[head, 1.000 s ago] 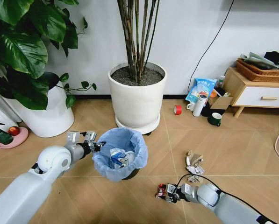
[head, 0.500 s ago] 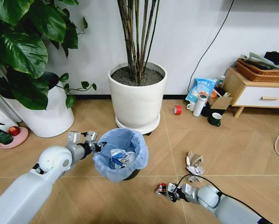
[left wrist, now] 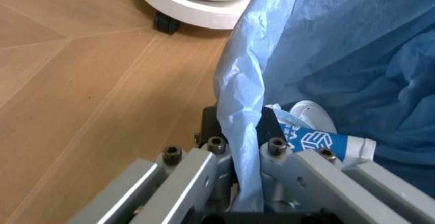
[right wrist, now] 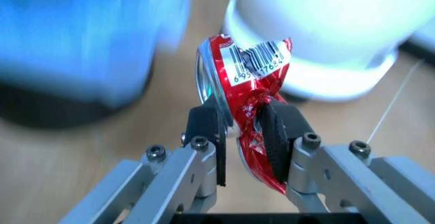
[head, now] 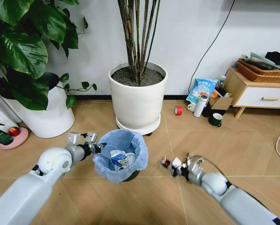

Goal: Pick up the trash bin and place the garbage on the floor into it.

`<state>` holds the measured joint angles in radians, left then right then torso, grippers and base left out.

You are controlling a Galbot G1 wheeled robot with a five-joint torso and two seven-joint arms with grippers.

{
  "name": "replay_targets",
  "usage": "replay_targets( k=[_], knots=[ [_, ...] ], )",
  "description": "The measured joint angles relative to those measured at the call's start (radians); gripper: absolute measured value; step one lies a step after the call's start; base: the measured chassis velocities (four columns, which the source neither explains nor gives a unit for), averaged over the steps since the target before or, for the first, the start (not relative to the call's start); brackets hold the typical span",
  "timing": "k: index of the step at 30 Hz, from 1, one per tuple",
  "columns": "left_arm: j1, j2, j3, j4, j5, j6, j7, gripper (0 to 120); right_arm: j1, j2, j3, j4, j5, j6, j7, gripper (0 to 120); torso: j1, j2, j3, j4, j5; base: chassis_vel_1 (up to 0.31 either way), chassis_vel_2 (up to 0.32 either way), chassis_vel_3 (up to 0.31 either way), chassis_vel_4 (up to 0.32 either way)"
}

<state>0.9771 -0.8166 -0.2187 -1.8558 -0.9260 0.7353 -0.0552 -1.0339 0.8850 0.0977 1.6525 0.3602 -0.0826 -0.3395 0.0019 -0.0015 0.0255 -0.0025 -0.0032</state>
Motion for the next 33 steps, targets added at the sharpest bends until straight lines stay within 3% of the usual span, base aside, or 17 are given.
replay_targets(
  k=[8,16,24,33],
  knots=[
    [-0.041,-0.016,0.048,0.021,-0.009,0.0,-0.014,0,0.105,-0.009,0.057,0.169,0.113,-0.021,0.048,15,0.0,0.0,0.0,-0.0001,-0.0001,0.0,0.0,0.0,0.0],
    [-0.144,-0.029,0.137,0.07,-0.044,0.0,-0.036,0,0.163,-0.024,-0.027,0.305,0.199,-0.079,0.066,15,0.0,0.0,0.0,0.0003,0.0001,0.0,0.0,0.0,0.0],
    [-0.222,-0.054,0.217,0.1,-0.066,0.0,-0.044,0,0.161,-0.03,-0.15,0.347,0.214,-0.096,0.094,15,0.0,0.0,0.0,0.0002,0.0001,0.0,0.0,0.0,0.0],
    [-0.247,-0.059,0.233,0.105,-0.076,0.0,-0.051,0,0.161,-0.034,-0.196,0.364,0.217,-0.113,0.131,19,0.0,0.0,0.0,0.0002,0.0001,0.0,0.0,0.0,0.0]
  ],
)
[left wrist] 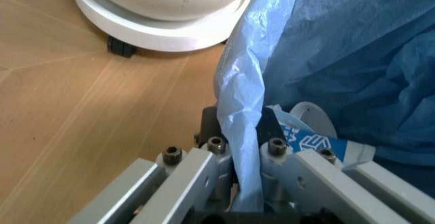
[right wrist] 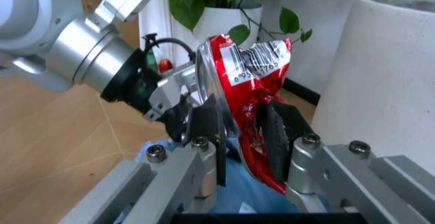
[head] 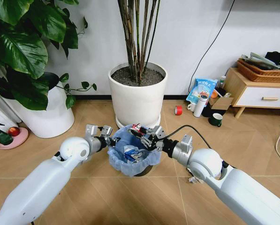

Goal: Pick up the trash bin and place the garbage on the floor into it.

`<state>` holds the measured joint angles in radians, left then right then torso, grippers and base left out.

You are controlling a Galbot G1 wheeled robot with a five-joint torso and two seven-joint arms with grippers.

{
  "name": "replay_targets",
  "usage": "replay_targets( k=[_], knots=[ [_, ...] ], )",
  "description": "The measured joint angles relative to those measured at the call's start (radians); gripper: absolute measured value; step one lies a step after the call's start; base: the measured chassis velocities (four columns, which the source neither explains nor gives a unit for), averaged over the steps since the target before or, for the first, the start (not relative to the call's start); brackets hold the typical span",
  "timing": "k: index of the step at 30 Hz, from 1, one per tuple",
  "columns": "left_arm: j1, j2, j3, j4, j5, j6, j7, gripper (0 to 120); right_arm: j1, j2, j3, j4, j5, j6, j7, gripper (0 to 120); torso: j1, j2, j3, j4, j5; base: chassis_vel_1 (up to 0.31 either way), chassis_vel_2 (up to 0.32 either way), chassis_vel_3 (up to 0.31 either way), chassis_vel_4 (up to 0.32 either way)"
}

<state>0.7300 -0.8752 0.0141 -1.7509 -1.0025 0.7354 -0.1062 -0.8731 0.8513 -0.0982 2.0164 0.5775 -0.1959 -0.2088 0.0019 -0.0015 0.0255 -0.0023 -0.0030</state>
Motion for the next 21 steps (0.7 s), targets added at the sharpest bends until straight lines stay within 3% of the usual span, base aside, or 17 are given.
replay_targets(
  k=[6,8,14,18,21],
  knots=[
    [0.001,0.009,-0.003,-0.007,-0.002,0.0,-0.002,0,-0.009,-0.006,-0.008,-0.002,0.002,-0.004,0.028,39,0.0,0.0,0.0,0.0001,0.0,0.0,0.0,0.0,0.0],
    [0.003,0.012,-0.005,-0.012,-0.003,0.0,-0.006,0,-0.013,-0.006,-0.007,-0.006,0.004,-0.005,0.033,52,0.0,0.0,0.0,0.0,0.0,0.0,0.0,0.0,0.0],
    [0.007,0.013,-0.009,-0.017,-0.003,0.0,-0.015,0,-0.02,0.002,0.003,-0.004,0.011,-0.004,0.061,68,0.0,0.0,0.0,0.0,0.0,0.0,0.0,0.0,0.0],
    [0.017,0.007,-0.015,-0.019,-0.001,0.0,-0.028,0,-0.021,0.018,0.027,0.009,0.041,-0.005,0.181,88,0.0,0.0,0.0,-0.0001,0.0,0.0,0.0,0.0,0.0],
    [0.033,0.007,-0.03,-0.019,0.003,0.0,-0.03,0,-0.021,0.025,0.047,0.016,0.07,-0.014,0.268,95,0.0,0.0,0.0,-0.0001,0.0,0.0,0.0,0.0,0.0]
  ],
)
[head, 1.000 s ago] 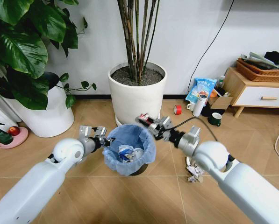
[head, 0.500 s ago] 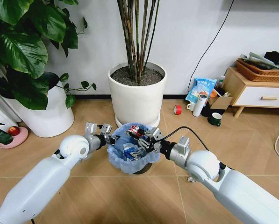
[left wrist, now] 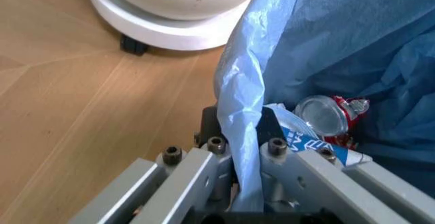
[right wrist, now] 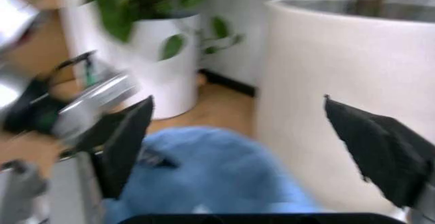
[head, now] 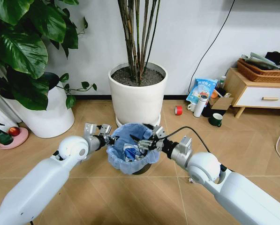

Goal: Pick up the trash bin and place the garbage on the floor into it.

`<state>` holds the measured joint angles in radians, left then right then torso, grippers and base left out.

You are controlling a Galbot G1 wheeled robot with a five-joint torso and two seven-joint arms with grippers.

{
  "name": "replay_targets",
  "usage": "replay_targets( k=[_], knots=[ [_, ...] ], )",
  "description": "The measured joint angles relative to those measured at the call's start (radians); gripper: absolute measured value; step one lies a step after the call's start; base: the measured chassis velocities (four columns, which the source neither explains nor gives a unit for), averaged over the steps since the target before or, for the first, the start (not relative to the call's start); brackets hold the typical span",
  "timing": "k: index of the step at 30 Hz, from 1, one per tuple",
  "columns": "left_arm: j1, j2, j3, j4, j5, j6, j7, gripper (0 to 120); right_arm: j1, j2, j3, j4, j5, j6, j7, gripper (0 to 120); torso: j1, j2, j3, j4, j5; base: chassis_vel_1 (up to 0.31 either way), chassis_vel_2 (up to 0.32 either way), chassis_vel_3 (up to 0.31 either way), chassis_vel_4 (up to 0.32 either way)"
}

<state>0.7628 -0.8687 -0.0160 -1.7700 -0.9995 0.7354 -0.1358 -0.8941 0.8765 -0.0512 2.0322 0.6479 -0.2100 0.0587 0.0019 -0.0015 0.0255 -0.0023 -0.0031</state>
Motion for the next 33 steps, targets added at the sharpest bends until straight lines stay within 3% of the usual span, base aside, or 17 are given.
replay_targets(
  k=[7,13,23,33],
  knots=[
    [0.085,0.023,-0.08,-0.008,0.04,0.0,0.018,0,-0.032,0.0,0.093,-0.033,0.073,-0.059,0.169,100,0.0,0.0,0.0,0.0002,-0.0001,0.0,0.0,0.0,0.0],
    [0.142,0.045,-0.128,-0.036,0.059,0.0,0.04,0,-0.083,0.023,0.188,-0.197,0.139,-0.131,0.242,100,0.0,0.0,0.0,0.0001,0.0003,0.0,0.0,0.0,0.0],
    [0.145,0.056,-0.138,-0.06,0.058,0.0,0.047,0,-0.162,0.084,0.266,-0.497,0.087,-0.206,0.315,100,0.0,0.0,0.0,-0.0002,0.0004,0.0,0.0,0.0,0.0],
    [0.141,0.057,-0.132,-0.066,0.053,0.0,0.05,0,-0.177,0.135,0.296,-0.573,0.197,-0.301,0.443,100,0.0,0.0,0.0,0.0001,0.0,0.0,0.0,0.0,0.0]
  ],
)
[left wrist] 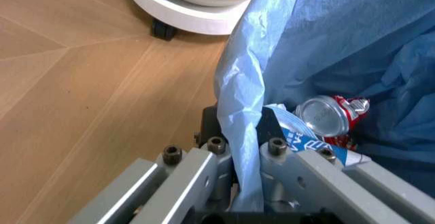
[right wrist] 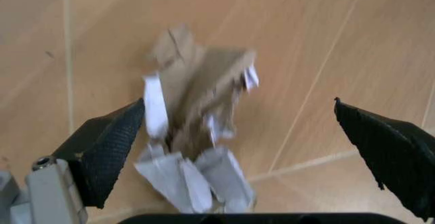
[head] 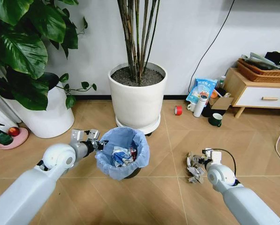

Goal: Pick up the trash bin and place the garbage on the floor into it.

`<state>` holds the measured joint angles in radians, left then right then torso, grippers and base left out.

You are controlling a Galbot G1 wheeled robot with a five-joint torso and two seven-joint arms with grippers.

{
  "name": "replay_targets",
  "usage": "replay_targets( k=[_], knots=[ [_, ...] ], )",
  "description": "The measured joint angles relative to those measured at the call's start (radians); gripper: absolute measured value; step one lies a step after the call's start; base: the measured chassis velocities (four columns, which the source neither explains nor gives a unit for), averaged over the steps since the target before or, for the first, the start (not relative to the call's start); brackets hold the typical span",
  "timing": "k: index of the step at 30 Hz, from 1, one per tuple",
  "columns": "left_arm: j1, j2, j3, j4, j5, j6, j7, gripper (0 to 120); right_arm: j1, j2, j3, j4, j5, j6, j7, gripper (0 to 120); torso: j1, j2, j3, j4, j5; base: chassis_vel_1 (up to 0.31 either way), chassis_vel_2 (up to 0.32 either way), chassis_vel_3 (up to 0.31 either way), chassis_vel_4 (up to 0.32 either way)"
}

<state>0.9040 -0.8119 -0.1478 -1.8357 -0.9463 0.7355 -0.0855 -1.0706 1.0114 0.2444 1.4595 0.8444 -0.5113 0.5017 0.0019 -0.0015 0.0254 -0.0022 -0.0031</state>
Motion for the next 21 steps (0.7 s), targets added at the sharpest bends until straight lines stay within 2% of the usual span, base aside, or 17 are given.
replay_targets(
  k=[14,16,18,21],
  knots=[
    [-0.004,0.01,0.012,-0.008,-0.011,0.0,-0.005,0,0.037,0.076,0.007,-0.152,0.018,-0.001,-0.059,98,0.0,0.0,0.0,0.0,0.0,0.0,0.0,0.0,0.0],
    [-0.004,0.01,0.015,-0.011,-0.012,0.0,-0.008,0,0.044,0.093,0.005,-0.172,0.029,-0.002,-0.066,86,0.0,0.0,0.0,0.0,0.0001,0.0,0.0,0.0,0.0],
    [-0.004,0.011,0.015,-0.012,-0.014,0.0,-0.011,0,0.045,0.096,0.005,-0.176,0.036,-0.003,-0.068,82,0.0,0.0,0.0,0.0,0.0001,0.0,0.0,0.0,0.0],
    [-0.003,0.013,0.015,-0.017,-0.024,0.0,-0.022,0,0.05,0.109,0.007,-0.188,0.065,-0.012,-0.074,67,0.0,0.0,0.0,-0.0001,-0.0001,0.0,0.0,0.0,0.0]
  ],
)
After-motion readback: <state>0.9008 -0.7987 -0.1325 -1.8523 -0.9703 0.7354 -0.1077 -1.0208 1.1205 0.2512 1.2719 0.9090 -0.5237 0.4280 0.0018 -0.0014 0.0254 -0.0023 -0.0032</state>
